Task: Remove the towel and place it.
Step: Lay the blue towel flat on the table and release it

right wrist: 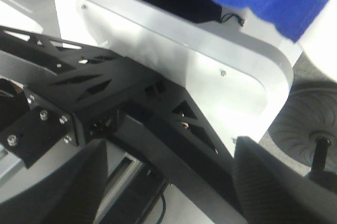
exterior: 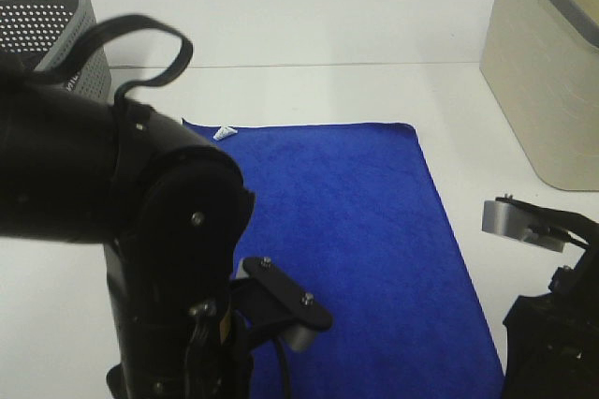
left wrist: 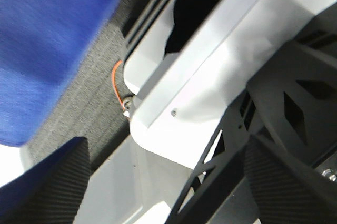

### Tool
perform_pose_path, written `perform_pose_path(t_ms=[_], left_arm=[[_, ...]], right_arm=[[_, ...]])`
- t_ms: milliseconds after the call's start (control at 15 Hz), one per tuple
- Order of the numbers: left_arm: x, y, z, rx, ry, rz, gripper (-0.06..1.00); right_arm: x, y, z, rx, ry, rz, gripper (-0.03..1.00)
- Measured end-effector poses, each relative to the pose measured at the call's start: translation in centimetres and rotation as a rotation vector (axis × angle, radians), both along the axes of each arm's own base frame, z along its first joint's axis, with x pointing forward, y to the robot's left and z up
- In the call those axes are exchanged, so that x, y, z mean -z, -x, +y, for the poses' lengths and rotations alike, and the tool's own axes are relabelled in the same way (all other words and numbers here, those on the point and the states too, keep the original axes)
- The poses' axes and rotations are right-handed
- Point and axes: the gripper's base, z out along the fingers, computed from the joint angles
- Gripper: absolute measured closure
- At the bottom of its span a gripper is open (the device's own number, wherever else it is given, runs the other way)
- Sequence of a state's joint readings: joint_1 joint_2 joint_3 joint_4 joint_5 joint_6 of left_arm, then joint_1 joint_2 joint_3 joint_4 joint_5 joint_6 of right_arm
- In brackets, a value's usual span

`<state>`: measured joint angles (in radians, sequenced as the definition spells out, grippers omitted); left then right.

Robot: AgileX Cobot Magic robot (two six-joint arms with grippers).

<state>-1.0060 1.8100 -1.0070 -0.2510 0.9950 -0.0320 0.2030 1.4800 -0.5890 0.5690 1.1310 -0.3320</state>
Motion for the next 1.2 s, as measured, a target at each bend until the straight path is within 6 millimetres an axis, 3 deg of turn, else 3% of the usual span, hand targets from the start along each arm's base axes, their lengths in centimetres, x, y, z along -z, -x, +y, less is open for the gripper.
perform_pose_path(t_ms=[200, 333, 400, 467, 667, 867, 1000, 1200], left_arm=[[-1.9, -4.9, 1.3, -0.097, 0.005, -0.069, 0.18], [-3.1, -8.2, 2.6, -0.171, 0.038, -0.11, 0.18], [-4.6, -11.6, 4.3, -0.252, 0.08, -0.157, 0.18], [-5.2, -12.6, 4.9, -0.274, 0.094, -0.174, 0.18], [-8.3, -18.2, 10.1, -0.454, 0.145, -0.275, 0.18], [-10.3, -21.9, 15.4, -0.601, 0.166, -0.362, 0.18], [-10.5, -23.7, 17.0, -0.646, 0.181, -0.38, 0.18], [-8.7, -26.8, 16.6, -0.647, 0.201, -0.368, 0.18]], right_arm=[[-1.9, -2.7, 0.5, 0.023, -0.009, -0.116, 0.3], [-4.4, -5.3, 0.9, 0.039, -0.025, -0.234, 0.3], [-5.9, -6.8, 1.0, 0.034, -0.018, -0.301, 0.29], [-6.5, -7.4, 1.0, 0.032, -0.011, -0.327, 0.27], [-9.5, -11.8, 0.6, 0.035, 0.118, -0.471, 0.13], [-10.2, -16.7, 0.4, 0.035, 0.208, -0.541, 0.12], [-10.3, -20.2, 0.6, 0.037, 0.215, -0.569, 0.12], [-10.0, -24.3, 1.4, 0.028, 0.208, -0.584, 0.12]])
